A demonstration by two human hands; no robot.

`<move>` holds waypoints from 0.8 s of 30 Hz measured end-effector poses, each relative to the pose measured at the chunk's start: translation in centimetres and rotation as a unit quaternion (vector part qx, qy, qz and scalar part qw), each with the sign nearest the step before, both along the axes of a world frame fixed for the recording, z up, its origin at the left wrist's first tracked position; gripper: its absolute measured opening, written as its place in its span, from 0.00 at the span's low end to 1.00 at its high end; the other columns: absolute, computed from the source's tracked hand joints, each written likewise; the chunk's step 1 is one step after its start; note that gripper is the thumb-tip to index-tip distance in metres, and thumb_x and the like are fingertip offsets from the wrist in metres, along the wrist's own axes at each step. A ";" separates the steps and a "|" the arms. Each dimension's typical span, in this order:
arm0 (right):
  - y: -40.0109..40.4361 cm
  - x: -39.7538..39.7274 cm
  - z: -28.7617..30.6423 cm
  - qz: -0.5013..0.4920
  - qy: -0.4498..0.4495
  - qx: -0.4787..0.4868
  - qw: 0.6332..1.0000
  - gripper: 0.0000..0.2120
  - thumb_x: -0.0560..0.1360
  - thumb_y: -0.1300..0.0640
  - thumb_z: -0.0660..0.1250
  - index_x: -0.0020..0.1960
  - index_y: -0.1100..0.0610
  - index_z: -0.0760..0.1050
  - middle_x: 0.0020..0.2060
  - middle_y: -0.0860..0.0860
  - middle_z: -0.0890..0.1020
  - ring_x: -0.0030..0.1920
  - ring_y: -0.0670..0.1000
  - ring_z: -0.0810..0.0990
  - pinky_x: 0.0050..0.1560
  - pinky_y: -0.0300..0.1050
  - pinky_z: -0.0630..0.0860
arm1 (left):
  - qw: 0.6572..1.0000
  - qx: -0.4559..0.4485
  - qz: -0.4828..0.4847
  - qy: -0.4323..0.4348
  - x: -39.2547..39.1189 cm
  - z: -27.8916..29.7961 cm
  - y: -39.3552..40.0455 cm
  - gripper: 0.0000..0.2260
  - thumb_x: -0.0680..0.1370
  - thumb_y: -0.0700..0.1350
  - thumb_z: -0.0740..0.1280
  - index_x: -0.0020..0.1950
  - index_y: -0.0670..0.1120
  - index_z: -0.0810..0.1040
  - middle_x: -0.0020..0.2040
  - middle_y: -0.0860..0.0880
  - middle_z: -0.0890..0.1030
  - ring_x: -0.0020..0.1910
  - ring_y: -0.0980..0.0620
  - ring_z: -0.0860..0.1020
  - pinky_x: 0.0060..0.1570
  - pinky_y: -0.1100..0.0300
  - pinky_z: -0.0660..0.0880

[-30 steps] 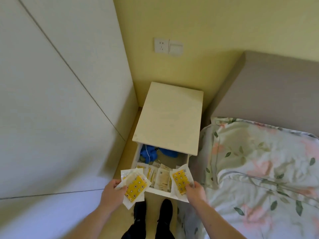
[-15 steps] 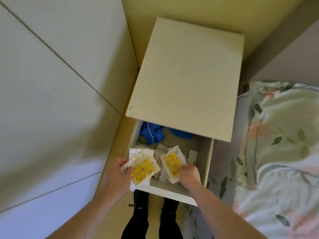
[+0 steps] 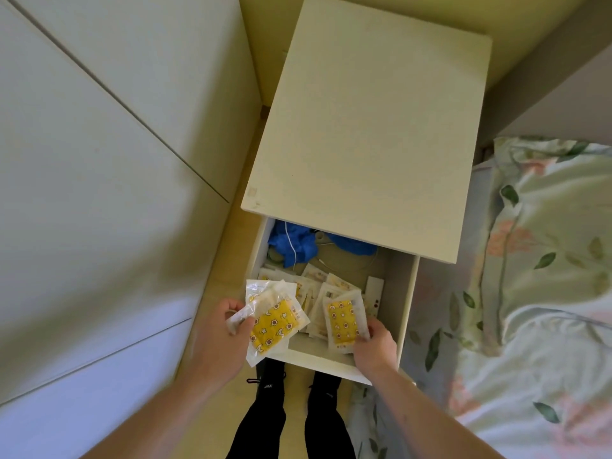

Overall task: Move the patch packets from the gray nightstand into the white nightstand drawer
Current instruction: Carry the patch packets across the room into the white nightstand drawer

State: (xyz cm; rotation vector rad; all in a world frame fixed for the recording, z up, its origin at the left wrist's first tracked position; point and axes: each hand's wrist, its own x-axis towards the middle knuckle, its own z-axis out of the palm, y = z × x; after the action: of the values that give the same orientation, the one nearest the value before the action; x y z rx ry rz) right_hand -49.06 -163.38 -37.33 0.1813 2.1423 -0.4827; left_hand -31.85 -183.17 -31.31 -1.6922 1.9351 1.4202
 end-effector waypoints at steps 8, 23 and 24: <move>-1.8 0.2 -0.6 0.083 -0.032 0.030 0.996 0.14 0.78 0.61 0.64 0.60 0.53 0.81 0.41 0.45 0.80 0.41 0.47 0.79 0.39 0.41 0.79 | 1.000 0.019 -0.001 0.013 -1.0 -0.6 0.5 0.06 0.82 0.48 0.67 0.58 0.51 0.74 0.51 0.56 0.79 0.47 0.56 0.80 0.36 0.69 0.74; -2.1 -2.4 4.5 -0.270 -0.262 -0.237 0.896 0.12 0.84 0.55 0.63 0.63 0.59 0.79 0.54 0.59 0.87 0.54 0.60 0.87 0.57 0.57 0.82 | 0.983 0.169 -0.060 0.039 -5.5 0.5 2.5 0.09 0.84 0.52 0.61 0.56 0.55 0.80 0.48 0.51 0.85 0.50 0.50 0.83 0.52 0.45 0.82; -2.0 -2.7 4.2 -0.258 -0.245 -0.231 0.906 0.11 0.84 0.57 0.64 0.63 0.59 0.79 0.53 0.59 0.87 0.53 0.59 0.87 0.58 0.57 0.81 | 0.983 0.168 -0.067 0.034 -5.6 0.4 2.6 0.10 0.84 0.52 0.60 0.56 0.54 0.81 0.49 0.51 0.85 0.50 0.51 0.83 0.53 0.45 0.82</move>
State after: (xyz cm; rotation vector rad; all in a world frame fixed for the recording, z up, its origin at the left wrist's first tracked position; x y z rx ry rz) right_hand -51.77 -165.35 -33.10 0.5435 1.4217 -1.1081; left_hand -37.50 -180.62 -30.93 -1.3547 1.6867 1.6592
